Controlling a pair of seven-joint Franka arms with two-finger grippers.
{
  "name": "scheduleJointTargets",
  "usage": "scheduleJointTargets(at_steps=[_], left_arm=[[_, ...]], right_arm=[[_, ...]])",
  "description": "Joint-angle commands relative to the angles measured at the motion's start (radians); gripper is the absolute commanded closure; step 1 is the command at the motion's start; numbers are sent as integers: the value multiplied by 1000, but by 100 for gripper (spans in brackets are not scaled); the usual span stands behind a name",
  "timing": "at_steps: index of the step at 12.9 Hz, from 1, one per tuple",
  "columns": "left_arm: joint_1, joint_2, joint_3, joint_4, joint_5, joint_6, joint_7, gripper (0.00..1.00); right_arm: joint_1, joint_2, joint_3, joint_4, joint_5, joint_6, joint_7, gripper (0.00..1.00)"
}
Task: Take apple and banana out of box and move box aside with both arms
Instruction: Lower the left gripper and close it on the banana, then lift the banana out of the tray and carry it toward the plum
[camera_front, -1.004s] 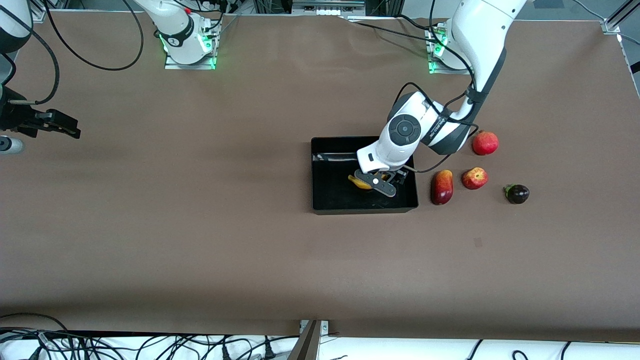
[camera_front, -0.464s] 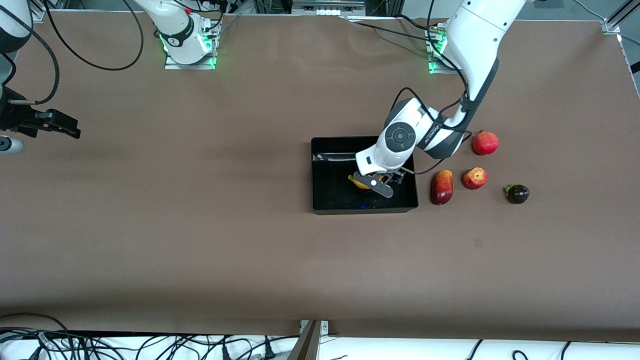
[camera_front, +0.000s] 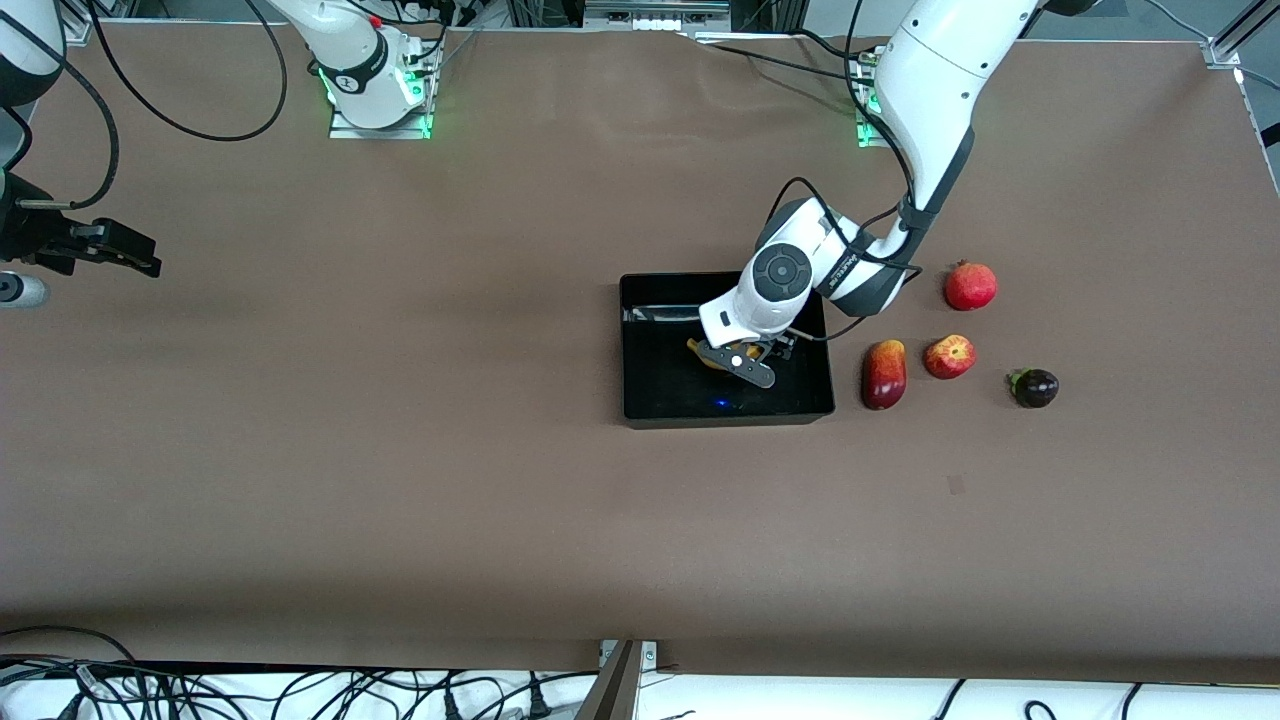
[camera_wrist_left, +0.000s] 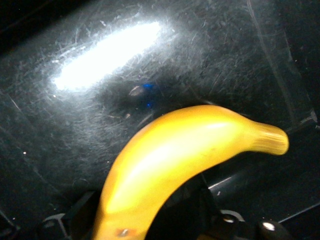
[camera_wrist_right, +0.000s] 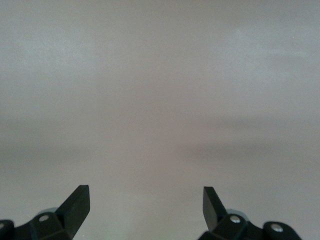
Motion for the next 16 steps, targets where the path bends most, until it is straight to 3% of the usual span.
scheduleJointTargets(at_steps=[1,10,13,16], left_arm=[[-16,-5,8,-12,5,1,-7,100],[44,-128,8,0,3,-97,-7,100],[114,-207,3,0,-6,-176,18,100],[211,-264,5,2,-99,-251,188,100]], right_arm=[[0,-3,2,12,3,-12,5,0],[0,-1,0,12,3,-8,5,0],[0,-1,0,12,3,-9,5,0],[0,-1,2,12,3,-14,5,0]])
